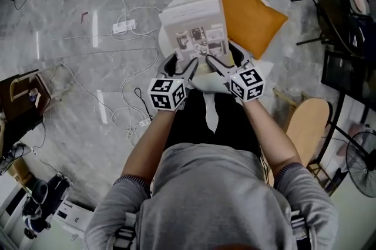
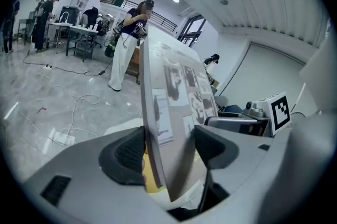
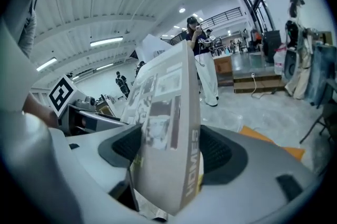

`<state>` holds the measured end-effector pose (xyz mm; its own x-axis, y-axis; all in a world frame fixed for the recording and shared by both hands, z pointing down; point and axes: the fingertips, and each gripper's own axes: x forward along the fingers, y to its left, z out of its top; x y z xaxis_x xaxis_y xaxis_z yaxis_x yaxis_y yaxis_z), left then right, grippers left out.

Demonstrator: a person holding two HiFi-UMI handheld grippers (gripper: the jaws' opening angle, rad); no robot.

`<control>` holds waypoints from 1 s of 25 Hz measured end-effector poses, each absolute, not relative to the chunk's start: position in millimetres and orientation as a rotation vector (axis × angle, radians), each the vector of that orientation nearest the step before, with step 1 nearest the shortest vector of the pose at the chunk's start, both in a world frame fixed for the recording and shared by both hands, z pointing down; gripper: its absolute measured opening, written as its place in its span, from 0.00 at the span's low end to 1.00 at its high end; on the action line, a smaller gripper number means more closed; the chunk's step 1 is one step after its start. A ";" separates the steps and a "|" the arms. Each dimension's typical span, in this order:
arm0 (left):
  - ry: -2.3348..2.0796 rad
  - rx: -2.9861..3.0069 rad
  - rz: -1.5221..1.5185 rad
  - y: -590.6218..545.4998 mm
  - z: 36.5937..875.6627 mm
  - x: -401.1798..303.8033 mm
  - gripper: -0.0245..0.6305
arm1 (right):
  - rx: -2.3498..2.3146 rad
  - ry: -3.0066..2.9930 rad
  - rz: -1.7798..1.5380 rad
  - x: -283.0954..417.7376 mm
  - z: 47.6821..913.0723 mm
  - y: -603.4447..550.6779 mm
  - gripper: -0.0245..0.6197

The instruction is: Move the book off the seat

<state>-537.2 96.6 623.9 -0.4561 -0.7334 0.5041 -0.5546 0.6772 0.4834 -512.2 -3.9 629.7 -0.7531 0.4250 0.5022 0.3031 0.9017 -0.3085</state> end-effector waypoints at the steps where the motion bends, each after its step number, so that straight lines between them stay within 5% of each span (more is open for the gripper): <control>1: -2.191 1.010 -0.319 96.1 610.5 -531.0 0.53 | -0.511 -2.501 0.271 -504.6 615.7 -4.4 0.59; 15: -2.196 1.418 -0.172 84.5 471.2 -486.2 0.53 | -0.168 -2.739 0.290 -433.5 479.8 -5.4 0.59; 25: -2.121 1.679 -0.095 29.1 417.4 -372.5 0.53 | 0.098 -2.858 0.305 -303.8 429.3 -49.6 0.59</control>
<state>-372.5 29.1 417.4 -0.1729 -0.9417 0.2886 -0.9120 0.2638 0.3142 -303.8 -49.6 429.3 -0.9626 -0.0385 0.2681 -0.0942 0.9757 -0.1980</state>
